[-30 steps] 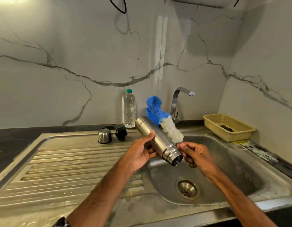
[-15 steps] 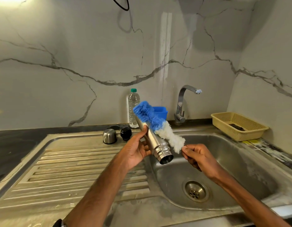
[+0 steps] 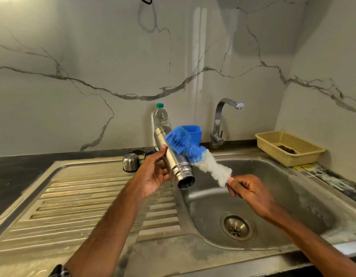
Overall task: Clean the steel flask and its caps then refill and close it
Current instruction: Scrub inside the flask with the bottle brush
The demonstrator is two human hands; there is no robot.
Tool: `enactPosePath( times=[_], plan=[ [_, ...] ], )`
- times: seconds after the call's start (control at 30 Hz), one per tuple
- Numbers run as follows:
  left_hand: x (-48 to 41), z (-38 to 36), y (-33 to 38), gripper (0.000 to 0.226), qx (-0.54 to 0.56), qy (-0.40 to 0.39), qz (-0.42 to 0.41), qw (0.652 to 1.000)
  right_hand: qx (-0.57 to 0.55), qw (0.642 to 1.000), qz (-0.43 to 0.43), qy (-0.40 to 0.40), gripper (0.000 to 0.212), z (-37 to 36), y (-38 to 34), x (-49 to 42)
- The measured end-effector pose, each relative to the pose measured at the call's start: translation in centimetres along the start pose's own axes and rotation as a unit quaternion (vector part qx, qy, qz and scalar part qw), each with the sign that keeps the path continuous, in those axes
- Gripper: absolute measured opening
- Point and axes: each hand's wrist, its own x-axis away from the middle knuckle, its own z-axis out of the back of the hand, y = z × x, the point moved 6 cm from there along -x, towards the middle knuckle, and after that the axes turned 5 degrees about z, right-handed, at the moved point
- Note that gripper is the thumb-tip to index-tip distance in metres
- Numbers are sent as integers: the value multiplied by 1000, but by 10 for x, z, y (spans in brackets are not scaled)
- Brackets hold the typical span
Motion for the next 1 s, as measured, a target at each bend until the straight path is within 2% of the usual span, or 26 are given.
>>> enactPosePath(
  times=[0.1,0.23,0.4,0.5,0.67,0.73,0.77,0.87,1.0],
  plan=[
    [1,5,2,34,-18,1,-2,1000,66,996,52,-20,52,-6,-3,4],
    [1,4,-1,22,-51,18,4,999,97,994,42,1,39,0,0,2],
    [3,5,4,14,-18,-2,-2,1000,113,989,89,-27,51,-11,-2,9],
    [4,9,5,17,-17,10,-2,1000,121,990,72,-7,54,-7,-1,7],
    [7,7,7,15,-45,17,-8,999,139,985,100,-35,51,-14,-4,10],
    [7,8,7,25,-46,19,-5,999,135,988,74,-10,52,-8,-3,8],
    [7,9,6,32,-50,18,0,999,132,988,77,-8,50,-8,-4,8],
    [12,6,9,30,-91,20,8,996,155,979,127,-43,42,-17,-10,12],
    [12,7,11,29,-74,22,-5,997,152,984,92,-11,46,-7,-7,10]
  ],
)
